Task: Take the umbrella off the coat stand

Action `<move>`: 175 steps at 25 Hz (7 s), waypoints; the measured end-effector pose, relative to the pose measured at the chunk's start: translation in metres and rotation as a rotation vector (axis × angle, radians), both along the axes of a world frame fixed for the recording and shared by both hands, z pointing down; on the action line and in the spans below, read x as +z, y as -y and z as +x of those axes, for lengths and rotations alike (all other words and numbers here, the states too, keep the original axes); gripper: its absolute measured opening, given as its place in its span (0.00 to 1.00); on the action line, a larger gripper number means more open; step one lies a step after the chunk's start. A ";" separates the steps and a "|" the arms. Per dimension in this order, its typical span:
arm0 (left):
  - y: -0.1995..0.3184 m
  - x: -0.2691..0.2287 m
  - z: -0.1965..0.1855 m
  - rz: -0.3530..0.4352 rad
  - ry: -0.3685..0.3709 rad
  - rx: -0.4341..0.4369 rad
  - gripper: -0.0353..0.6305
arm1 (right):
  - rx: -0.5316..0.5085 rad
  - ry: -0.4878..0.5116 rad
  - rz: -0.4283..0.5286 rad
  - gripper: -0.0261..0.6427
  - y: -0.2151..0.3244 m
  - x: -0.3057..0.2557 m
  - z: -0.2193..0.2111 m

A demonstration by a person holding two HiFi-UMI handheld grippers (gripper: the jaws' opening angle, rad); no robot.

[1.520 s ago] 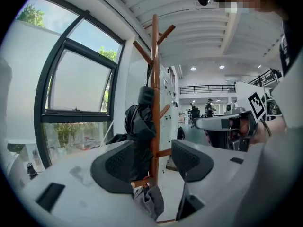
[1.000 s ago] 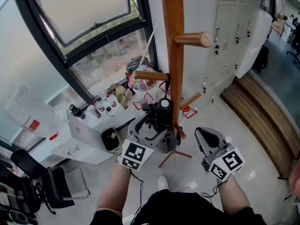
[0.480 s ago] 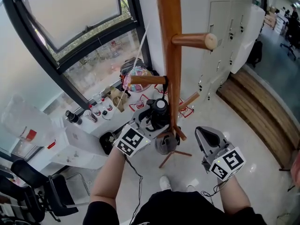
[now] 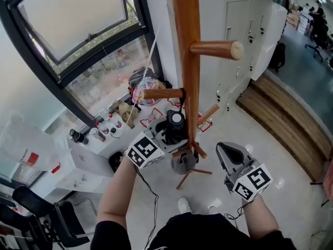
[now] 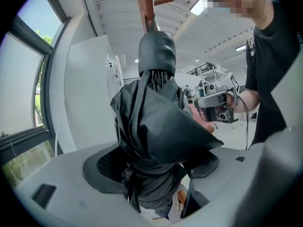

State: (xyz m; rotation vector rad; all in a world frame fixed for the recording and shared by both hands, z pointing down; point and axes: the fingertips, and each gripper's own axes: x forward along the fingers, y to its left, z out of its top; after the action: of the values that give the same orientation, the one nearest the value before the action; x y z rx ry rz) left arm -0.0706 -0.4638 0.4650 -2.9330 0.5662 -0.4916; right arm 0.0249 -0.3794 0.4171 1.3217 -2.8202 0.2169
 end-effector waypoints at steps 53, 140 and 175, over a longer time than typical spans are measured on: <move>-0.059 -0.130 -0.077 0.194 -0.228 -0.608 0.45 | -0.112 0.044 0.059 0.12 -0.037 -0.030 0.001; -0.484 0.016 -0.007 -0.159 -0.263 -0.618 0.45 | -0.147 -0.059 -0.019 0.12 -0.369 0.029 -0.010; -0.487 0.016 -0.002 -0.153 -0.252 -0.585 0.45 | -0.124 -0.063 -0.006 0.12 -0.376 0.028 -0.006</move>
State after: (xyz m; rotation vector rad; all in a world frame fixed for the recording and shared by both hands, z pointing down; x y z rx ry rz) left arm -0.0730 0.0233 0.4813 -2.9538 1.4974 -0.2140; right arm 0.0188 -0.0037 0.4447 1.1261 -2.8336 0.1775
